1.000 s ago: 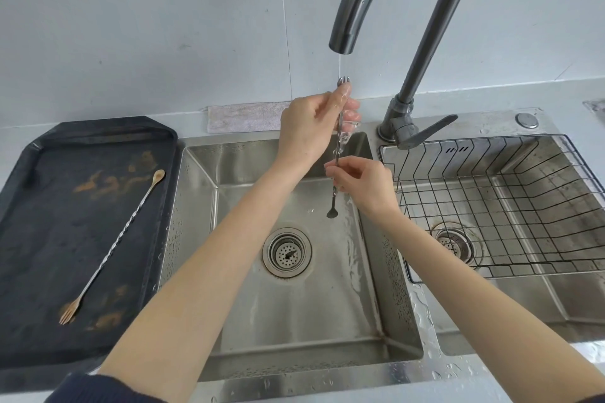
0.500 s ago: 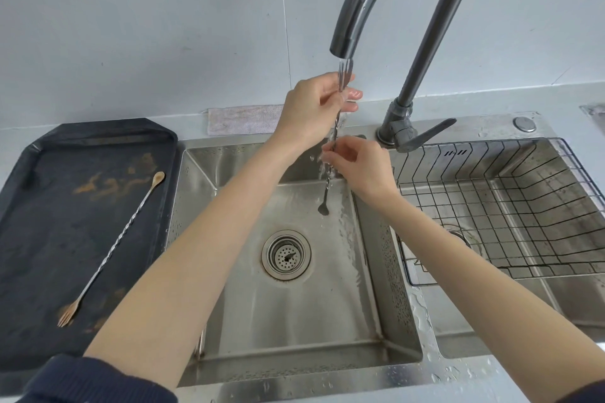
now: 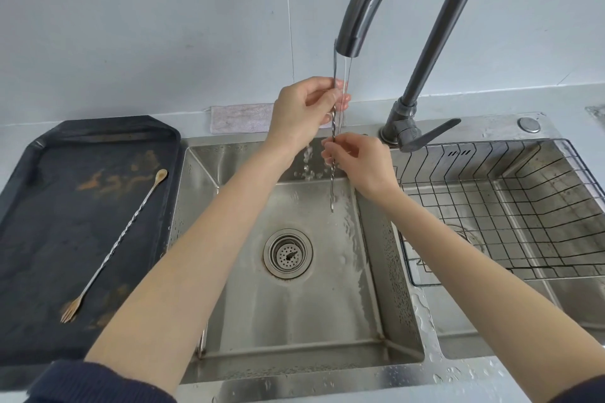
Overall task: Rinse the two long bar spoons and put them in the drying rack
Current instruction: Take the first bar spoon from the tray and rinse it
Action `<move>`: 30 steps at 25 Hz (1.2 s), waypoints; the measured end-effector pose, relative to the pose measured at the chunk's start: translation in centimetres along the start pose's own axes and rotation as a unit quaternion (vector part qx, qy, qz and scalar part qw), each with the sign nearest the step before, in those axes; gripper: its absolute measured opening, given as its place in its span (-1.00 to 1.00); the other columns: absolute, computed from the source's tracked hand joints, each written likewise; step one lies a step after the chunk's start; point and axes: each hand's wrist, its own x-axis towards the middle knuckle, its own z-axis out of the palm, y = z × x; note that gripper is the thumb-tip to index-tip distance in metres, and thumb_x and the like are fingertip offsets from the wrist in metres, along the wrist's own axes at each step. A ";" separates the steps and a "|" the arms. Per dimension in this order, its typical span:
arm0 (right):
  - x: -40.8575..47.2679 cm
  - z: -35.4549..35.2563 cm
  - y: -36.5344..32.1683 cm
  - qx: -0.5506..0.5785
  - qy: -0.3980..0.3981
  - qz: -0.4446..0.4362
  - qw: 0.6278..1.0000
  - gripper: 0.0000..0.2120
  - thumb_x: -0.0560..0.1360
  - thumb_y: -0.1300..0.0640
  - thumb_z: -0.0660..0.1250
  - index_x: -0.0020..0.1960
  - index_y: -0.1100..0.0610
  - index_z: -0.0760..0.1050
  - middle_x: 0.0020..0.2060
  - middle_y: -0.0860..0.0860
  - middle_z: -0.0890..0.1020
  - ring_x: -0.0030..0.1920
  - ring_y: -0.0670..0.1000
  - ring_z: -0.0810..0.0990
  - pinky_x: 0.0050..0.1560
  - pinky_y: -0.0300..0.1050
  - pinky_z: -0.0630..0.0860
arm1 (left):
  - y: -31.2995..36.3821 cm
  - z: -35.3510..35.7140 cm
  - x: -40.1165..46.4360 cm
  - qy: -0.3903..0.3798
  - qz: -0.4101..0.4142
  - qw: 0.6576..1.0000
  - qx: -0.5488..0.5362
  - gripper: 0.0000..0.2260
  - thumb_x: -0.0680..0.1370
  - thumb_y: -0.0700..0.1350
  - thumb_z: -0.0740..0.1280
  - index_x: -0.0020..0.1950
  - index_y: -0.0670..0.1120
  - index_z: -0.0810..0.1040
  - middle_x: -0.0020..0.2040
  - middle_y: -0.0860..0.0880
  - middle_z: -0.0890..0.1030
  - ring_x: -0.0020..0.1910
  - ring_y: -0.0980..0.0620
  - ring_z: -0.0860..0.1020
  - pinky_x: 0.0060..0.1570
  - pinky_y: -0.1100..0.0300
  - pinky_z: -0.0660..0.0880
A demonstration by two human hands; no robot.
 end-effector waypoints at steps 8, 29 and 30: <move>0.1 0.7 0.7 0.017 0.006 -0.004 1.000 -0.81 0.52 0.09 0.27 -0.04 0.14 0.63 -0.33 -0.05 0.65 -0.38 -0.26 0.57 -0.11 -0.30 0.52 | -2.9 -0.2 -0.1 0.022 -0.055 0.997 -0.044 -0.92 0.53 -0.19 0.30 -0.10 -0.08 0.59 -0.27 0.06 0.62 -0.35 0.27 0.59 -0.24 0.45 0.54; -5.8 9.3 14.0 -0.090 -0.181 0.239 0.950 -0.76 0.47 0.23 0.26 0.12 0.19 0.54 -0.27 0.09 0.61 -0.14 0.08 0.59 0.02 -0.13 0.49 | -18.8 2.4 -5.8 -0.072 -0.406 0.911 -0.015 -0.70 0.57 -0.23 0.18 0.30 -0.12 0.45 0.04 -0.04 0.53 -0.01 0.03 0.53 -0.19 0.32 0.39; -6.0 9.6 14.5 -0.086 -0.185 0.251 0.946 -0.75 0.47 0.23 0.26 0.13 0.19 0.54 -0.27 0.09 0.61 -0.15 0.08 0.57 0.01 -0.12 0.49 | -19.4 2.5 -5.8 -0.077 -0.415 0.906 -0.019 -0.71 0.57 -0.22 0.18 0.29 -0.12 0.46 0.04 -0.04 0.54 -0.03 0.04 0.53 -0.19 0.32 0.39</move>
